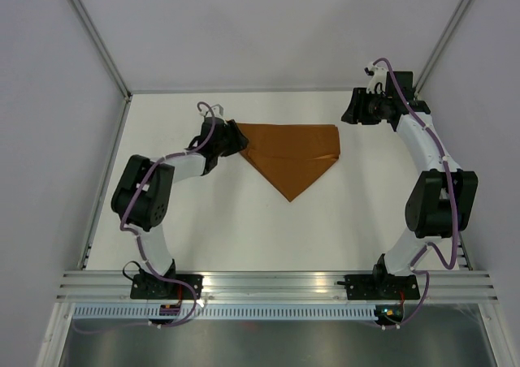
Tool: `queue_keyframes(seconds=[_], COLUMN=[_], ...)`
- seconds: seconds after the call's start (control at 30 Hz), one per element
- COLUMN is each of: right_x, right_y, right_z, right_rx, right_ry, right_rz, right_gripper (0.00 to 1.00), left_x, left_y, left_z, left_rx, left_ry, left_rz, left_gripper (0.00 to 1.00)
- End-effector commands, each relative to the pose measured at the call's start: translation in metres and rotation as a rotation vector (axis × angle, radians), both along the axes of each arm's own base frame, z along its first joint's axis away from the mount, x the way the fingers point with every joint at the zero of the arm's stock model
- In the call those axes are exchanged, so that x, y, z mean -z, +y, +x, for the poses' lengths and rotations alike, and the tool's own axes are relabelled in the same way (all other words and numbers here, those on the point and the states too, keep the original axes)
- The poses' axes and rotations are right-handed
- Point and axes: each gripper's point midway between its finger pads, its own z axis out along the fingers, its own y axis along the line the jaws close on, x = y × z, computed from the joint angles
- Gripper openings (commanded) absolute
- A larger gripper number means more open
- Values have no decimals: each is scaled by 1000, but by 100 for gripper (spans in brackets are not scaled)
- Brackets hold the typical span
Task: Fold the napkin, place the utensils inside, and roll it up
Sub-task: Fold the napkin
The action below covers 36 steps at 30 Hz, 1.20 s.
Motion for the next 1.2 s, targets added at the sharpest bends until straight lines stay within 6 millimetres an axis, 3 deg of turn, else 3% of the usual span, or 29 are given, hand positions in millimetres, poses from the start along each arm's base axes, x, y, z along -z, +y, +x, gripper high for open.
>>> queue_keyframes(seconds=[0.0,0.1,0.17,0.23,0.27,0.3,0.4,0.43,0.47,0.5,0.57,0.77,0.9,1.17], right_x=[-2,-4,-6,-6,-6,-6,-5,-6,-6,-5,-3,2,1,3], right_y=[0,1,1,2,2,2,4,3,3,2,2,3,4,5], right_z=[4,4,4,4,5,5,6,7,8,8,8,8,8,7], right_rx=[3,-1,-2,-3,-3,-4,-12,-11,-14,-13,-17,-26,-28,-37], right_ry=[-9,-10,-11,-12,-12,-11,-7,-12,-12,-10,-7,1,0,0], right_rz=[-11,-6,-2,1,3,2,2,-1,-5,-7,-11,-8,-4,-3], right_gripper=[55,55,55,55,55,55,55,55,55,55,55,55,55,54], left_x=[-60,-59,-62,-48,-52,-40,-39,-25,-29,-15,-12,13,17,24], left_y=[27,59,71,83,85,91,96,96,95,97,97,100,100,103], left_z=[24,38,48,56,66,72,91,94,102,104,111,114,117,126], left_rx=[-75,-159,-189,-214,-221,-235,-240,-239,-234,-243,-243,-270,-282,-304], left_ry=[-112,-79,-68,-28,-34,-9,-6,17,2,30,34,77,80,96], left_rz=[-90,-127,-137,-127,-129,-121,-135,-132,-134,-121,-121,-121,-122,-114], left_gripper=[61,60,59,57,57,56,56,56,56,56,56,56,56,43])
